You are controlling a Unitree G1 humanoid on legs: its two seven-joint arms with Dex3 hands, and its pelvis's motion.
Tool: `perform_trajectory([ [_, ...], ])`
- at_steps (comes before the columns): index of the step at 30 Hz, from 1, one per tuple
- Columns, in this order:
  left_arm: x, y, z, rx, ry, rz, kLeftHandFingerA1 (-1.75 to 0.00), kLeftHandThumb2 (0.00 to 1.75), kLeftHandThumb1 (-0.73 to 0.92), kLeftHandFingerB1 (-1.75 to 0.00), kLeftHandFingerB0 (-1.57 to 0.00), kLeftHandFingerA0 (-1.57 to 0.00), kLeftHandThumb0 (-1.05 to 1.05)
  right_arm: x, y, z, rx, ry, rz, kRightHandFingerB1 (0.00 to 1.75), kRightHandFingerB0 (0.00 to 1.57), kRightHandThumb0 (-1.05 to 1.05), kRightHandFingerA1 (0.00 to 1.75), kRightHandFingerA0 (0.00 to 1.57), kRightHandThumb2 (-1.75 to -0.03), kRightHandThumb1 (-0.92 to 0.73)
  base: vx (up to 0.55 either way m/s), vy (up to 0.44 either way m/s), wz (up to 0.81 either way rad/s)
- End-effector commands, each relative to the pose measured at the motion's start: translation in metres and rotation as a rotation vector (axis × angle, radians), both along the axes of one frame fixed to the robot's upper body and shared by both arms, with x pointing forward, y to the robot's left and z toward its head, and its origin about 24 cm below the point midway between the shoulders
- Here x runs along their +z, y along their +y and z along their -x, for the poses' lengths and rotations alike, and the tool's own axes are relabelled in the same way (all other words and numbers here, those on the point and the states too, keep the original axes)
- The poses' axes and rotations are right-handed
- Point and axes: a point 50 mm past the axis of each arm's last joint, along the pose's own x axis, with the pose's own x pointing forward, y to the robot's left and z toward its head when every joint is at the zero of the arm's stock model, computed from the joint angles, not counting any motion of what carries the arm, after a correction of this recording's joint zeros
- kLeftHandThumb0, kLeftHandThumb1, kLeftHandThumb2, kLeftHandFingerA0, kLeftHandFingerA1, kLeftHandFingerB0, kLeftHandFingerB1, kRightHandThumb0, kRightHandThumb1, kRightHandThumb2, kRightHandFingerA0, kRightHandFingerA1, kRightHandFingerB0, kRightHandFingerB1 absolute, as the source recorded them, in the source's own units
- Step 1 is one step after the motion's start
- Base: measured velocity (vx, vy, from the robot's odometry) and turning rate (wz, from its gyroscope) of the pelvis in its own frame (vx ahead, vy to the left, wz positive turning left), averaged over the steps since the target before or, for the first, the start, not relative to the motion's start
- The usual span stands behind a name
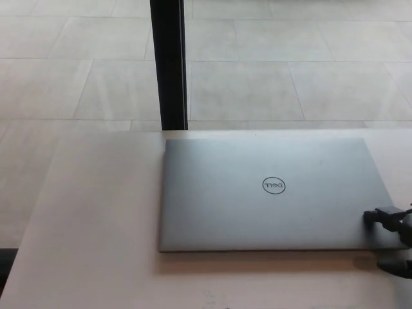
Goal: The robot uses its right hand to push down on the lid of a laptop kept in the middle of the desk to close it
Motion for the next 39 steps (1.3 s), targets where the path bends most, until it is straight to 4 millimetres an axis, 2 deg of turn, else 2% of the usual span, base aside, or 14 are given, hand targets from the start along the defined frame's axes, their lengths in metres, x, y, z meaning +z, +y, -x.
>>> perform_trajectory([
  [1, 0.005, 0.007, 0.004, 0.016, 0.001, -0.029, -0.69, 0.94, 0.76, -0.54, -0.43, -0.52, -0.90, -0.010, -0.016, 0.014, -0.067, 0.140, -0.054, 0.34, 0.31, -0.80, 0.54, 0.27, -0.72, -0.92, 0.00, 0.000, 0.00],
  [2, 0.005, 0.007, 0.004, 0.023, -0.003, -0.028, -0.66, 0.72, 0.92, -0.50, -0.47, -0.53, -0.85, -0.003, -0.017, 0.013, -0.071, 0.122, -0.100, 0.35, 0.32, -0.78, 0.55, 0.29, -0.69, -0.92, 0.00, 0.000, 0.00],
  [3, 0.006, 0.007, 0.003, 0.025, 0.001, -0.030, -0.69, 0.93, 0.75, -0.55, -0.44, -0.54, -0.90, 0.004, -0.018, 0.012, -0.071, 0.104, -0.123, 0.35, 0.34, -0.77, 0.52, 0.31, -0.71, -0.92, 0.00, 0.000, 0.00],
  [12, 0.009, 0.011, 0.002, 0.025, -0.002, -0.045, -0.68, 0.72, 0.92, -0.51, -0.49, -0.56, -0.84, 0.096, -0.057, 0.014, -0.160, -0.239, -0.482, 0.43, 0.39, -0.63, 0.51, 0.42, -0.66, -0.87, 0.00, 0.000, 0.00],
  [20, 0.009, 0.012, 0.007, 0.016, 0.023, -0.047, -0.65, 0.72, 0.92, -0.49, -0.49, -0.56, -0.84, 0.165, -0.140, 0.069, -0.440, -0.736, -0.894, 0.48, 0.45, -0.74, 0.66, 0.47, -0.66, -0.91, 0.00, 0.000, 0.00],
  [21, 0.009, 0.012, 0.007, 0.020, 0.022, -0.049, -0.66, 0.72, 0.92, -0.48, -0.49, -0.55, -0.84, 0.168, -0.152, 0.080, -0.503, -0.811, -0.905, 0.59, 0.41, -0.79, 0.74, 0.49, -0.92, -0.74, 0.00, 0.000, 0.00],
  [22, 0.009, 0.012, 0.008, 0.021, 0.020, -0.048, -0.66, 0.72, 0.92, -0.49, -0.48, -0.54, -0.84, 0.167, -0.164, 0.090, -0.626, -0.869, -0.966, 0.52, 0.49, -0.82, 0.71, 0.55, -0.68, -0.90, 0.00, 0.000, 0.00],
  [31, 0.008, 0.011, 0.007, 0.024, 0.012, -0.037, -0.64, 0.73, 0.92, -0.49, -0.47, -0.51, -0.84, 0.120, -0.215, 0.165, -1.109, -1.163, -1.144, 0.68, 0.30, -0.75, 1.12, 0.47, -0.70, -0.92, 0.00, 0.000, 0.00],
  [32, 0.008, 0.011, 0.007, 0.021, 0.014, -0.038, -0.63, 0.73, 0.92, -0.47, -0.47, -0.51, -0.86, 0.107, -0.218, 0.176, -1.185, -1.203, -1.196, 0.65, 0.20, -0.71, 1.39, 0.40, -0.70, -0.91, 0.00, 0.000, 0.00],
  [35, 0.005, 0.009, 0.008, 0.012, 0.011, -0.032, -0.64, 0.73, 0.92, -0.48, -0.45, -0.50, -0.86, 0.057, -0.225, 0.210, -1.422, -1.242, -1.301, 0.44, 0.03, -0.71, 1.11, 0.22, -0.71, -0.92, 0.00, 0.000, 0.00],
  [36, 0.005, 0.009, 0.008, 0.011, 0.009, -0.030, -0.65, 0.73, 0.92, -0.48, -0.46, -0.52, -0.86, 0.043, -0.224, 0.217, -1.488, -1.244, -1.322, 0.47, 0.02, -0.71, 0.87, 0.35, -1.07, -0.77, 0.00, 0.000, 0.00],
  [37, 0.005, 0.009, 0.008, 0.012, 0.010, -0.030, -0.65, 0.73, 0.92, -0.48, -0.46, -0.52, -0.86, 0.040, -0.224, 0.218, -1.502, -1.247, -1.329, 0.47, 0.02, -0.71, 0.87, 0.35, -1.07, -0.77, 0.00, 0.000, 0.00],
  [38, 0.005, 0.009, 0.008, 0.013, 0.009, -0.030, -0.65, 0.73, 0.92, -0.49, -0.46, -0.52, -0.86, 0.034, -0.223, 0.221, -1.532, -1.264, -1.347, 0.60, 0.00, -0.77, 1.20, 0.21, -0.69, -0.92, 0.00, 0.000, 0.00],
  [39, 0.006, 0.009, 0.008, 0.010, 0.013, -0.034, -0.64, 0.74, 0.92, -0.48, -0.45, -0.52, -0.85, 0.020, -0.221, 0.229, -1.640, -1.327, -1.423, 0.43, 0.02, -0.79, 1.09, 0.55, -1.13, -0.72, 0.00, 0.000, 0.00],
])
